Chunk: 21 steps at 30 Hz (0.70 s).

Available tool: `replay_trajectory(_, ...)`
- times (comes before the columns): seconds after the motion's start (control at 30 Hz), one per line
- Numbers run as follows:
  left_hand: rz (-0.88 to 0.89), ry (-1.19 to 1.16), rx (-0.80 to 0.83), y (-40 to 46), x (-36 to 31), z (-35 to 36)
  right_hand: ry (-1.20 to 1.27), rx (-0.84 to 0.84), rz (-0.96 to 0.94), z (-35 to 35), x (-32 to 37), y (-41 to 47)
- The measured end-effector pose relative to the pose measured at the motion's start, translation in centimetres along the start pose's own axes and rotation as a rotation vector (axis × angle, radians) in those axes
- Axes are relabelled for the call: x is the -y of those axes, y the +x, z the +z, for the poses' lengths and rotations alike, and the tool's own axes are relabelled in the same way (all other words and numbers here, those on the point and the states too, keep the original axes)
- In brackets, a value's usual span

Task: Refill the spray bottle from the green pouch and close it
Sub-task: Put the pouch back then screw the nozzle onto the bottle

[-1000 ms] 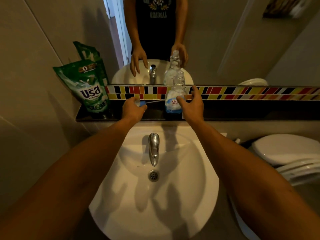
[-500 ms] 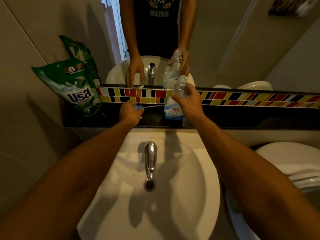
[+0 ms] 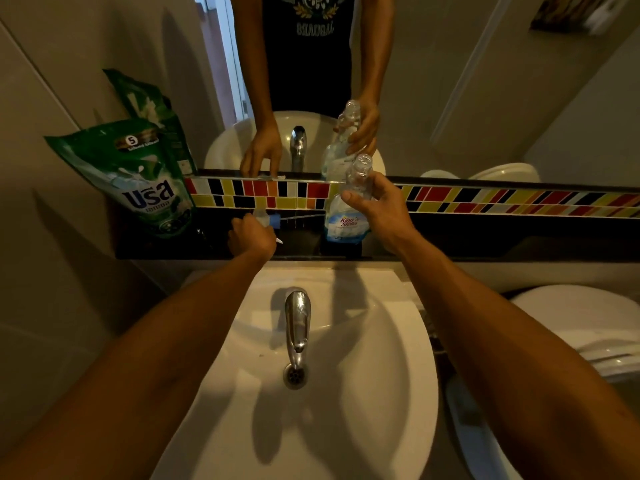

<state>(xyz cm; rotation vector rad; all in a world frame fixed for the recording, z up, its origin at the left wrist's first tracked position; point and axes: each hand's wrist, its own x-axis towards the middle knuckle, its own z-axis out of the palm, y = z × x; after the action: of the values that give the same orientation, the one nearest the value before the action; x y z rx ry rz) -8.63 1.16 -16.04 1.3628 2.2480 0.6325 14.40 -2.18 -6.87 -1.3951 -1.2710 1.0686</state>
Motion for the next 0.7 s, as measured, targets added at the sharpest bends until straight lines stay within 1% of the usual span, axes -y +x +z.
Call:
replay_trajectory(0.07, -0.026, -0.042, 0.015, 0.0, 0.0, -0.2, -0.010, 0.006, -0.009, -0.2, 0.0, -0.1)
replay_trajectory(0.17, -0.034, -0.204, 0.025, -0.1, 0.3, -1.3, -0.023, -0.009, -0.029, -0.3, 0.1, -0.4)
replay_trajectory(0.27, 0.011, -0.381, 0.014, 0.2, 0.9, -3.1, -0.025, -0.054, -0.036, -0.3, 0.5, -1.0)
replay_trajectory(0.37, 0.094, -0.478, -0.015, -0.1, 0.7, -6.1, -0.033, -0.063, -0.061, -0.5, 1.5, -1.8)
replay_trajectory(0.5, 0.213, -0.539, -0.057, -1.1, -0.3, -10.4, -0.064, -0.052, -0.063, -1.1, 2.5, -2.9)
replay_trajectory(0.7, 0.297, -0.566, -0.120, -2.4, -2.4, -15.7, -0.136, -0.088, -0.087, -2.6, 3.6, -4.5)
